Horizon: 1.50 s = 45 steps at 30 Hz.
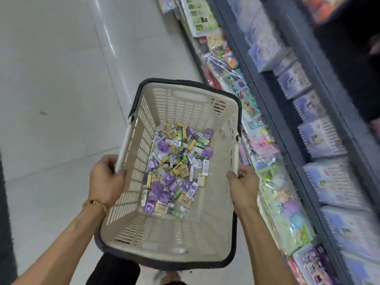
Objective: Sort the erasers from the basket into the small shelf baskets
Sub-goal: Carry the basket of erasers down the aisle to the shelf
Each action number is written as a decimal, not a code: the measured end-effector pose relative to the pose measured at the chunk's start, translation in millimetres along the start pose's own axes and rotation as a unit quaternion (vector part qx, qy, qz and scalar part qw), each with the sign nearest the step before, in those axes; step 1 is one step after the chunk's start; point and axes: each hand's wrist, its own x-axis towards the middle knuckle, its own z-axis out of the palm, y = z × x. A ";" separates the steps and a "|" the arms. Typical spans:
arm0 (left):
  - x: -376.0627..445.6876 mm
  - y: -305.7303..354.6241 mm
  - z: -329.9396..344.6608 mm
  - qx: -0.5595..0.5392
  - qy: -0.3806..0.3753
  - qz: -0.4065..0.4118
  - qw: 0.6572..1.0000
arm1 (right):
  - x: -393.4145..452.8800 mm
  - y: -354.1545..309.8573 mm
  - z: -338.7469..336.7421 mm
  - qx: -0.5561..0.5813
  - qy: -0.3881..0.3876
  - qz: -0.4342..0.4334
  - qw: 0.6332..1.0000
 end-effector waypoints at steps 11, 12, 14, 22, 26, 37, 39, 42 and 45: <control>248.8 146.2 -124.7 -0.033 0.061 -0.021 0.997 | 110.0 -269.3 203.8 -0.005 -0.041 -0.059 0.997; 273.2 155.9 -132.1 -0.033 0.071 -0.024 0.997 | 124.3 -291.0 223.8 -0.008 -0.049 -0.064 0.997; 324.5 177.9 -145.0 -0.031 0.092 -0.031 0.995 | 155.1 -335.0 265.0 -0.014 -0.069 -0.069 0.995; 557.9 285.9 -195.1 -0.044 0.125 -0.066 0.989 | 282.5 -528.1 437.7 -0.025 -0.113 -0.087 0.990; 673.9 335.9 -224.4 -0.067 0.126 -0.072 0.987 | 338.9 -625.5 520.7 -0.044 -0.118 -0.098 0.987; 1054.2 456.8 -315.7 -0.081 0.124 -0.079 0.986 | 509.5 -880.1 806.7 -0.102 -0.095 -0.132 0.981; 1116.9 483.8 -339.2 -0.081 0.130 -0.076 0.985 | 534.1 -929.9 854.3 -0.094 -0.099 -0.127 0.982; 1218.5 518.1 -371.1 -0.079 0.139 -0.067 0.985 | 577.9 -1000.5 933.1 -0.080 -0.119 -0.126 0.982; 1329.6 551.1 -395.4 -0.089 0.140 -0.067 0.984 | 633.5 -1069.9 1022.1 -0.077 -0.128 -0.139 0.979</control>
